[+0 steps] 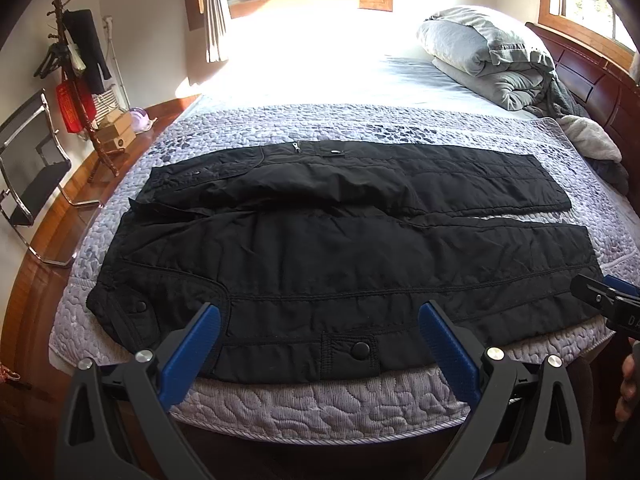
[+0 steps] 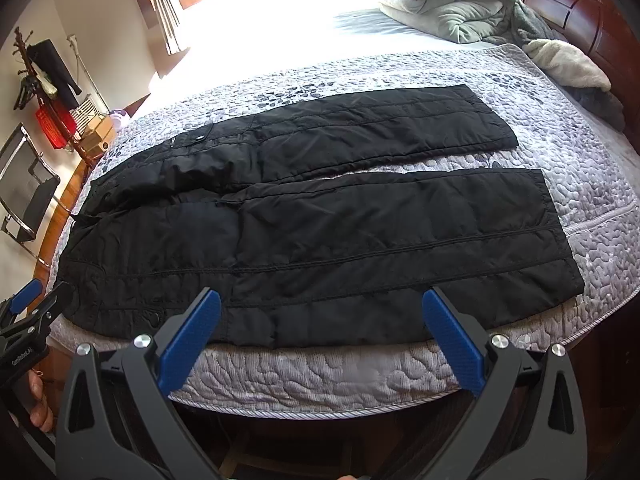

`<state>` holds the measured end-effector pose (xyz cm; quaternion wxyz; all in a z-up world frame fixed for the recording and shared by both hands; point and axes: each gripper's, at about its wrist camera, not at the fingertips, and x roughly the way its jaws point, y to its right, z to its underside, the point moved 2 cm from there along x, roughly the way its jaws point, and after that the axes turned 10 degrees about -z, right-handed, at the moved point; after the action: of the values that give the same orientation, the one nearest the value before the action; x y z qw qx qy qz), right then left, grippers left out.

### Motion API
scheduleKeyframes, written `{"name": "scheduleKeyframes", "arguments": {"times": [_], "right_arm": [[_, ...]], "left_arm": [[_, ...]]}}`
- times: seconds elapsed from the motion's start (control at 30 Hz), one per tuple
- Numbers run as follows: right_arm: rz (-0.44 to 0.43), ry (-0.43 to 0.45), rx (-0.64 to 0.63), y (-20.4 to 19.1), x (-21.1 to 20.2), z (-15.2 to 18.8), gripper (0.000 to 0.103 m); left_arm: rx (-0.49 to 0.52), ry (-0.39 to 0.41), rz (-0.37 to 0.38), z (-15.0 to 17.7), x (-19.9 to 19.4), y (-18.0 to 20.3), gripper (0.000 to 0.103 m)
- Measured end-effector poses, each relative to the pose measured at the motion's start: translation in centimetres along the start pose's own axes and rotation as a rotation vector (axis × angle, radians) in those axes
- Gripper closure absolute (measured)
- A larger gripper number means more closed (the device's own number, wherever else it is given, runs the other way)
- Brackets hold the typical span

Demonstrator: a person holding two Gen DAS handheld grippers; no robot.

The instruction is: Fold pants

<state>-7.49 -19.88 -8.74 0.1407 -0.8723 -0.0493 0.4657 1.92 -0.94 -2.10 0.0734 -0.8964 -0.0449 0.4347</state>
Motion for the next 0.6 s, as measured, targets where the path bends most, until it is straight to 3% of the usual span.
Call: {"name": "scheduleKeyframes", "arguments": {"times": [0.3,0.6], "right_arm": [[-0.058,-0.006,0.011,0.2,0.5,-0.4,0.002],[-0.042,-0.026,0.034,1.2,2.1,-1.2,0.002]], "left_arm": [[-0.024,-0.047,-0.013,-0.4,1.1,-0.4,0.003],[-0.015,-0.084,-0.007,-0.9,2.8,0.2,0.003]]}}
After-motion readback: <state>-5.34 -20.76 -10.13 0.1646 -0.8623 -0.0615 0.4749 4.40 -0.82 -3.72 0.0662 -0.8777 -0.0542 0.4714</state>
